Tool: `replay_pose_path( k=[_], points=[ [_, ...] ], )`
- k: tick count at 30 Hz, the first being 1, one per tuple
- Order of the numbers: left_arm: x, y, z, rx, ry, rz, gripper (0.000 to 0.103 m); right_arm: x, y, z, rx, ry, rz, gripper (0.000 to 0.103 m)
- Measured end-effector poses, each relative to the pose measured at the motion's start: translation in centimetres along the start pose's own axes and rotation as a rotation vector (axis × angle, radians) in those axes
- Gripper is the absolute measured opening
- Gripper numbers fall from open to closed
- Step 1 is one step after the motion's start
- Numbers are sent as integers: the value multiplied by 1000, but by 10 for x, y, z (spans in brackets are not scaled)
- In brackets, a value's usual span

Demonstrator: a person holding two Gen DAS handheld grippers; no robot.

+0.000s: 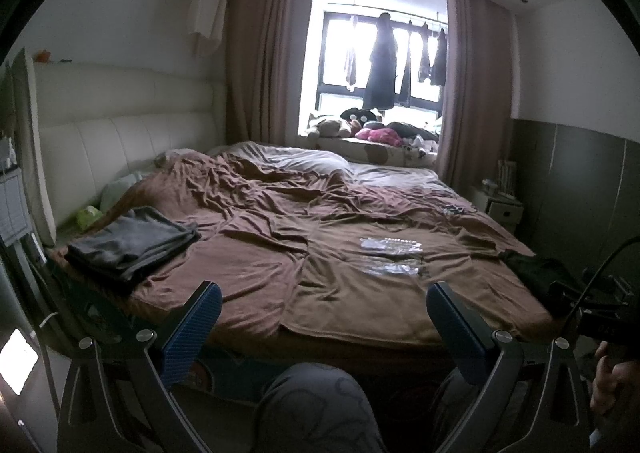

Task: Fold small clothes

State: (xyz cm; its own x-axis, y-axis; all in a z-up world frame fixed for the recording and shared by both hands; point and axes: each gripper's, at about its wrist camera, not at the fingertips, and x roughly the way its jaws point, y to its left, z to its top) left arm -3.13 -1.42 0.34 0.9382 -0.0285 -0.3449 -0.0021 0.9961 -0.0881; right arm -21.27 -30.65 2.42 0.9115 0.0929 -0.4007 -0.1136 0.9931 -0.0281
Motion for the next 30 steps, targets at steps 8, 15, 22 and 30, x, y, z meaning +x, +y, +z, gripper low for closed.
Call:
replay_pose_path(
  k=[8, 15, 22, 30],
  points=[
    [-2, 2, -3, -8, 6, -5, 103, 3, 0, -1, -6, 6, -2, 103],
    [1, 16, -1, -25, 13, 0, 103, 7, 4, 0, -14, 13, -3, 103],
    [11, 29, 4, -38, 32, 6, 103, 14, 5, 0, -20, 19, -1, 103],
    [39, 41, 13, -45, 60, 14, 103, 36, 4, 10, -14, 37, 9, 103]
  ],
)
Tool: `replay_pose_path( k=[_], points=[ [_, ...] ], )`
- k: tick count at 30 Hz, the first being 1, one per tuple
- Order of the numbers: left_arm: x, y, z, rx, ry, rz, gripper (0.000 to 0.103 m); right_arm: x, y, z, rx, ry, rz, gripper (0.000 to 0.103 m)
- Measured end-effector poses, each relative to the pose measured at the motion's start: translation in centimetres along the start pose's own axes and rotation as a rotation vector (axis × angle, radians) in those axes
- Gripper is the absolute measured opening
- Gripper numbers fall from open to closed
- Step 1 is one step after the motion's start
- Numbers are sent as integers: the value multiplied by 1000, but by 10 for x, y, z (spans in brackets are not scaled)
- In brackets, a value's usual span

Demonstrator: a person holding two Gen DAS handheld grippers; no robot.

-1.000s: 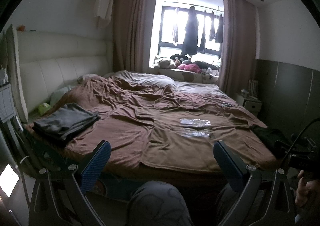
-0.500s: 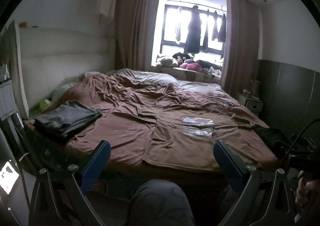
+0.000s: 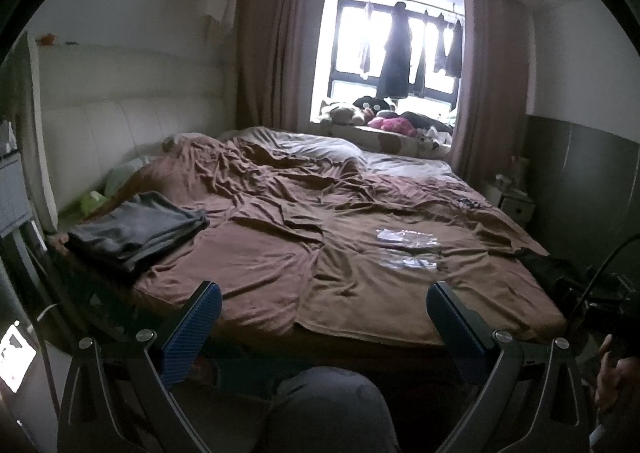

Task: Fold small clothes

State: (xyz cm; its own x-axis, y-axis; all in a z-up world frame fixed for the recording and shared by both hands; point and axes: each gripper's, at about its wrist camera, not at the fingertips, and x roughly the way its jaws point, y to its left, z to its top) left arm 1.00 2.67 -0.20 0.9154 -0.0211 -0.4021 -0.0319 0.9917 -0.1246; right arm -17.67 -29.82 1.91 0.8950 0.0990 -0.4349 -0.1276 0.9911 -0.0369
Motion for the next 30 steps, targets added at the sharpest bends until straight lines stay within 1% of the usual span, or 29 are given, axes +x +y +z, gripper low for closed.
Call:
replay_pose_path(
  k=[13, 23, 30],
  points=[
    [68, 2, 27, 5, 62, 10, 103, 63, -9, 33, 23, 66, 27, 103],
    [128, 8, 38, -9, 129, 31, 103, 118, -17, 53, 50, 131, 29, 103],
    [166, 17, 42, -36, 169, 59, 103, 153, -20, 73, 62, 163, 41, 103]
  ],
)
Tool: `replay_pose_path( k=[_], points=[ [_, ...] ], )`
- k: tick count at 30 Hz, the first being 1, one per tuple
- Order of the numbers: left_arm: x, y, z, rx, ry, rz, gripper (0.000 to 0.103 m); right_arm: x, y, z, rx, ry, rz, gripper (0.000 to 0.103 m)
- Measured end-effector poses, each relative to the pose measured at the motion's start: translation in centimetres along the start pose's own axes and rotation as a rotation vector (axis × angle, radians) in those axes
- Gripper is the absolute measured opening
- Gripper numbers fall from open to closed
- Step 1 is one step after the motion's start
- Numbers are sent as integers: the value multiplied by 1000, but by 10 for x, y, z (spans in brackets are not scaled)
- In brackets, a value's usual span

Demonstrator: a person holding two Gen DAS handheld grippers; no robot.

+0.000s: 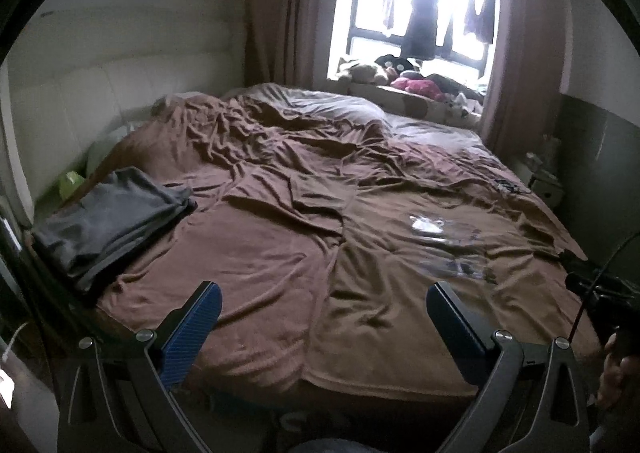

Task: Fold small clothes
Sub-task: 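Lower the left tool toward the sleeve of the brown T-shirt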

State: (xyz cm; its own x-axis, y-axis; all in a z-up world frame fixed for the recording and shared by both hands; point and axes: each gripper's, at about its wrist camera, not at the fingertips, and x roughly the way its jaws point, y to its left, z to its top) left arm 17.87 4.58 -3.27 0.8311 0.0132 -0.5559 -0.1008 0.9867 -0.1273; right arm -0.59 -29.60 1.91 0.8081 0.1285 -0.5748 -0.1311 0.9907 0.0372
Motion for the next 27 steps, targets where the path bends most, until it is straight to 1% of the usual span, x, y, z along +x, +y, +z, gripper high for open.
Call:
replay_pose_path(
  k=[12, 18, 27],
  points=[
    [65, 7, 22, -18, 50, 45, 103, 64, -8, 36, 0, 29, 31, 103],
    [100, 8, 34, -18, 70, 33, 103, 98, -10, 54, -3, 37, 38, 103],
    [154, 15, 49, -36, 98, 38, 103, 150, -16, 76, 11, 66, 44, 103]
  ],
)
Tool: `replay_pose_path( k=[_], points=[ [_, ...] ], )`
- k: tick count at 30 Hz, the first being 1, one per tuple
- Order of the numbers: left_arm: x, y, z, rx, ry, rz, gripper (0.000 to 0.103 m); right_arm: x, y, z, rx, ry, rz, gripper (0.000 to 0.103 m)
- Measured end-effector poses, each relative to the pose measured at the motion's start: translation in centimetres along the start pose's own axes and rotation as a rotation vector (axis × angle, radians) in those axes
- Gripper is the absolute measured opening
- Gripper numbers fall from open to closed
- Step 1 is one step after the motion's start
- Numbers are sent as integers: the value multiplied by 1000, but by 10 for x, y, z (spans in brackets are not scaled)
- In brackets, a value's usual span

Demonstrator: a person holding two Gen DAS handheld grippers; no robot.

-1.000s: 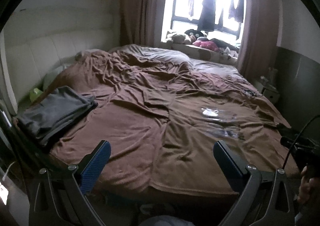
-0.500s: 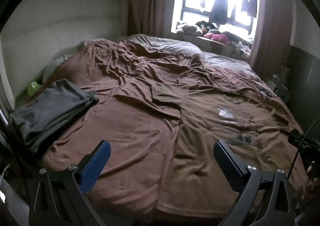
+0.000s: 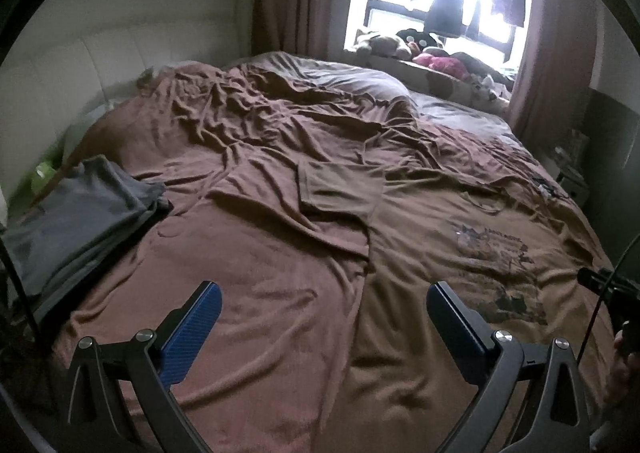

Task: Fold small clothes
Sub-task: 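Lower the left tool toward the sleeve of the brown T-shirt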

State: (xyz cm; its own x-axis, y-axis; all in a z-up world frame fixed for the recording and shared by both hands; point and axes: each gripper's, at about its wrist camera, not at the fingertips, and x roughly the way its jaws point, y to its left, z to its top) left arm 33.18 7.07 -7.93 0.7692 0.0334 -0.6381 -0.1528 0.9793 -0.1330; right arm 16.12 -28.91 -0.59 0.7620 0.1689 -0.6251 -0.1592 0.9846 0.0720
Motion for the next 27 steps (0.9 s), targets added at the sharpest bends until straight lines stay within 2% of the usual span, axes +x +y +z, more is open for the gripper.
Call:
replay_pose_path(
  k=[11, 18, 27],
  points=[
    [60, 8, 23, -15, 41, -32, 102, 54, -4, 28, 7, 35, 2, 103],
    [99, 14, 46, -38, 79, -106, 89, 88, -2, 46, 13, 47, 33, 103],
    [167, 30, 78, -55, 149, -105, 83, 135, 2, 65, -11, 83, 70, 101]
  ],
)
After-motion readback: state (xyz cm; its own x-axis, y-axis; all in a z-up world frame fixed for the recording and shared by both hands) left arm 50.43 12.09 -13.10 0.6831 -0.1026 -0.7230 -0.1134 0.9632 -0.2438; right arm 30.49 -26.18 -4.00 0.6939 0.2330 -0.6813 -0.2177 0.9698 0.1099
